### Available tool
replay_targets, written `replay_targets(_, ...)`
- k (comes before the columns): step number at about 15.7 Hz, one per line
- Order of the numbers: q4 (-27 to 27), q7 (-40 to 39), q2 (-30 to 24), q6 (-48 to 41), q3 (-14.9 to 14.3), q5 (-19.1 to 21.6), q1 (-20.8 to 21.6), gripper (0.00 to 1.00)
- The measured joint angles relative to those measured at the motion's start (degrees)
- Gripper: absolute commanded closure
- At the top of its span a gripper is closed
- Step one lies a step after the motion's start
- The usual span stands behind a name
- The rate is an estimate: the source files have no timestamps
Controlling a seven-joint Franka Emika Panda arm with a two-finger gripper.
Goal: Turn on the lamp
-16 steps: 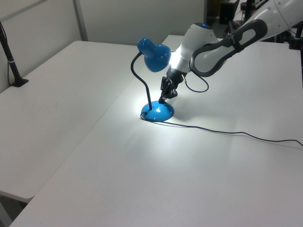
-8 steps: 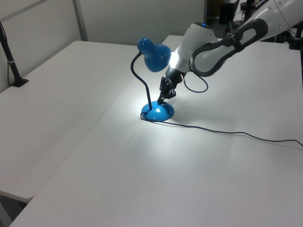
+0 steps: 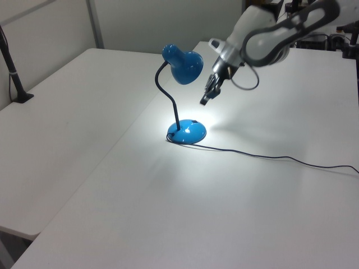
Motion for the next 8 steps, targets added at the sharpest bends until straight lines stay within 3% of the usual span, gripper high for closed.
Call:
replay_targets(1, -0.7, 3.2, -2.4, -4.0, 0.0, 0.2, -1.2, 0.93)
replay_targets(2, -0.5, 6.5, -4.6, -9.4, -0.2, 0.2, -2.5, 0.69)
replay_targets(3, 0.4, 9.9, -6.8, -16.0, -0.8, 0.2, -3.7, 0.31)
replay_targets(4, 2.0, 13.1, -8.7, -22.7, -2.0, -0.3, -4.4, 0.03)
replay_targets(6, 6.8, 19.3, -11.5, -36.4, -4.6, -4.9, -5.1, 0.00)
replay_targets(8, 11.3, 25.2, -13.0, -46.7, -5.4, -11.0, -5.3, 0.00)
